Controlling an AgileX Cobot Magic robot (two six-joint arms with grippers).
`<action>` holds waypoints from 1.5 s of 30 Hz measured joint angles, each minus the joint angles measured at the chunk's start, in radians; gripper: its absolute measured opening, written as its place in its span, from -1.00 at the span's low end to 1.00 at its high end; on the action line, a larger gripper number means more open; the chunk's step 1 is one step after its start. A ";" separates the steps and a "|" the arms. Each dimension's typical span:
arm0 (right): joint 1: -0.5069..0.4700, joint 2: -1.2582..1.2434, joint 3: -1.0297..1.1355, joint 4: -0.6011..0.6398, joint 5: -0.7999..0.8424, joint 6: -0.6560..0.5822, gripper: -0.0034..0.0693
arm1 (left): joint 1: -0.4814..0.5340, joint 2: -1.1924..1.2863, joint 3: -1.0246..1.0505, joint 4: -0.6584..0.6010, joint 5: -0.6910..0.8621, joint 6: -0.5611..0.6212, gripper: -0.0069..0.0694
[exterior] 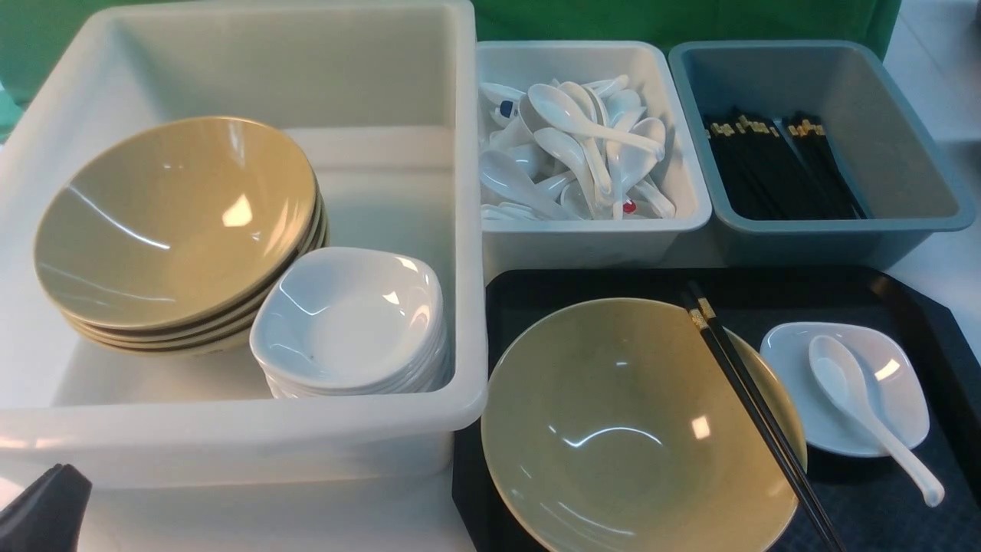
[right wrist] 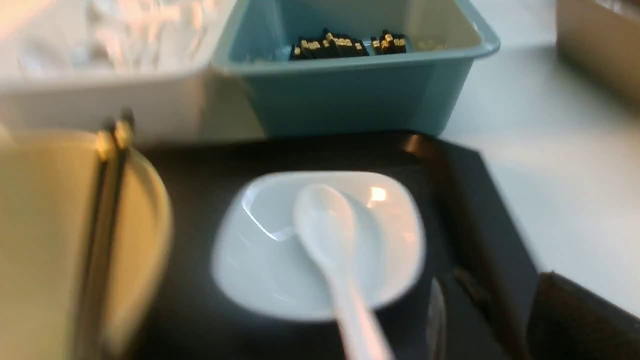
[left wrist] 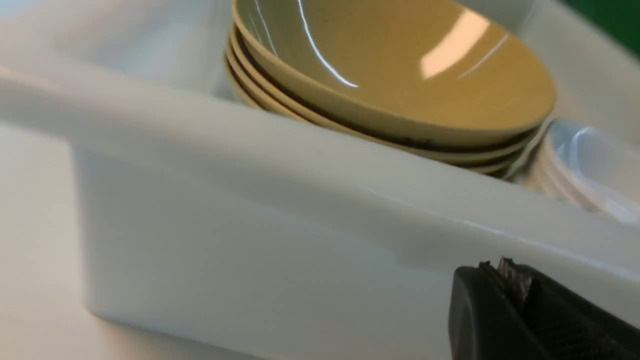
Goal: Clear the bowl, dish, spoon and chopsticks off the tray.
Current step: Use the right arm to grab the chopsticks
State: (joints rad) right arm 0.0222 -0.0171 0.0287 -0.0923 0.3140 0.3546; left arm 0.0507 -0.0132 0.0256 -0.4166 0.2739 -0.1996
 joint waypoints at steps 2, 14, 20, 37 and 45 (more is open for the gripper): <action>0.000 0.000 0.000 0.092 -0.020 0.189 -0.25 | 0.000 0.000 0.000 -0.192 -0.005 -0.111 -0.86; 0.000 0.000 0.000 0.247 -0.043 0.609 -0.25 | 0.000 0.000 0.000 -0.719 -0.039 -0.235 -0.86; 0.021 0.000 -0.006 0.250 -0.030 0.445 -0.25 | 0.000 0.000 -0.054 -0.777 -0.035 -0.093 -0.86; 0.150 0.774 -0.876 0.246 0.692 -0.557 -0.81 | -0.005 0.674 -0.930 -0.064 0.756 0.609 -0.86; 0.336 1.010 -1.014 0.243 0.808 -0.621 -0.81 | -0.326 0.943 -1.029 0.263 0.863 0.524 -0.86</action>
State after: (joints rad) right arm 0.3585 0.9933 -0.9853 0.1506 1.1219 -0.2664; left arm -0.2754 0.9295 -1.0032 -0.1537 1.1368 0.3243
